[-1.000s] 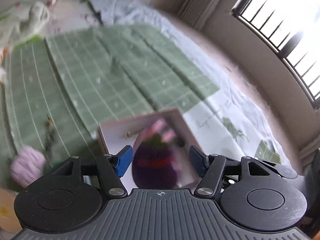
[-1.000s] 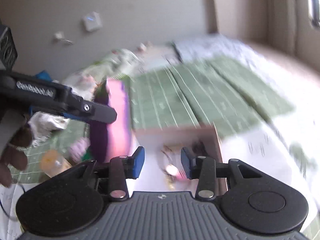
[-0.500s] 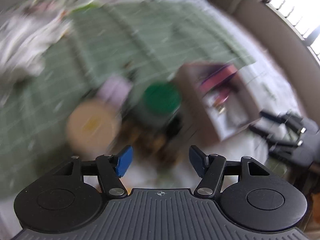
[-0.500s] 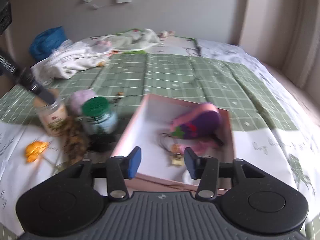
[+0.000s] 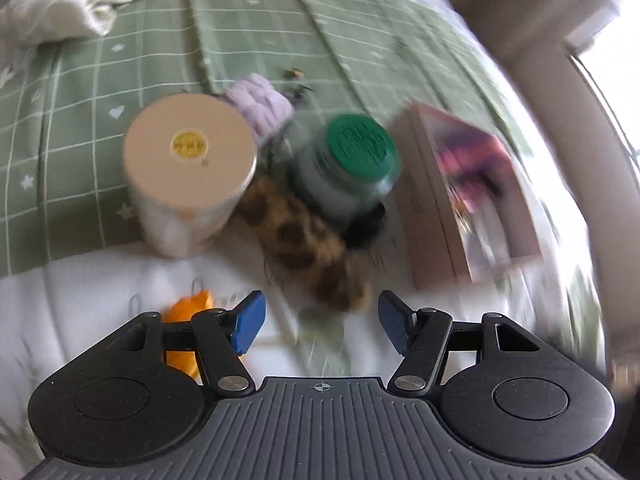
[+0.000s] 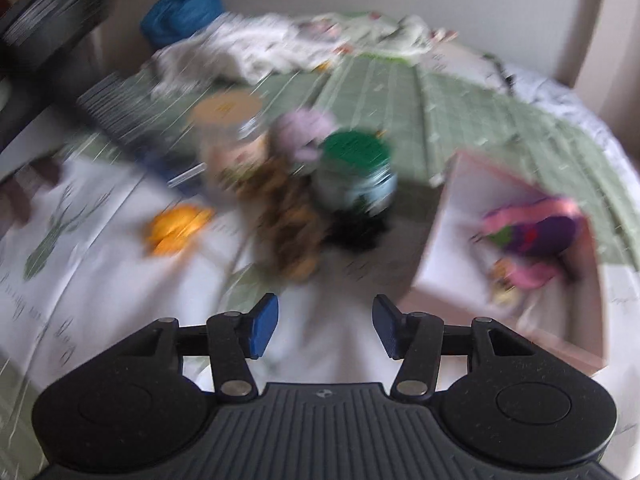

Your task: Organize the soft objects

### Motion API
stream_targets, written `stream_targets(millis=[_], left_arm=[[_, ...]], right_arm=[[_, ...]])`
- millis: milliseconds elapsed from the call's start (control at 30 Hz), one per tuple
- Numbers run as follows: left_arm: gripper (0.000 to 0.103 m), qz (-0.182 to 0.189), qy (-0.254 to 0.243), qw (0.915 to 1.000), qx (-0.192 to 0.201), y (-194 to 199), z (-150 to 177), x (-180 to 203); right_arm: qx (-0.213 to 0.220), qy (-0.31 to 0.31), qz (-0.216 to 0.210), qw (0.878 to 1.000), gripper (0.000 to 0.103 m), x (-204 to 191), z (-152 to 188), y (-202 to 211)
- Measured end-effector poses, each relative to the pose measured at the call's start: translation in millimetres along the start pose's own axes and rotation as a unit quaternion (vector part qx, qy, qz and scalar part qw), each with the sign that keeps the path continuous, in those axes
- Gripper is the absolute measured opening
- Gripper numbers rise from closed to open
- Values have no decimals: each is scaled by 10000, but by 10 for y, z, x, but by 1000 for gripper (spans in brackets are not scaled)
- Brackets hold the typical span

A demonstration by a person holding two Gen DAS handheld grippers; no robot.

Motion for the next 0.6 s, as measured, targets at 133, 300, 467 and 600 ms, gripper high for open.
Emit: stream_targets(millis=[133,300,467,600], left_arm=[[67,-362,779,9949,520,-287,-297,-137],[68,-716,863,9929,384,-653,-268,-206],[67,-808,-360,9946,546,-522,-124,123],[67,-707,-1950,9738,929,-345,17,503]], right_arm=[[-114,717,-108,9973,52,-343,296,-16],[101,1667,-7,9860,52,-594,566,26],[114,1886,-140,9819,52,-635,749,55],[74,1749,-83,9845,52,-514,824,54]])
Point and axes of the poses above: each gripper's, at about its wrist camera, not at the fingertips, and y roughly against the way its jaws point, x to its right, z to its underside, the point moved 10 cm from there along -y, roughly the way its jaws point, and after that the axes turned 9 degrees about z, right-handed, at the moved point
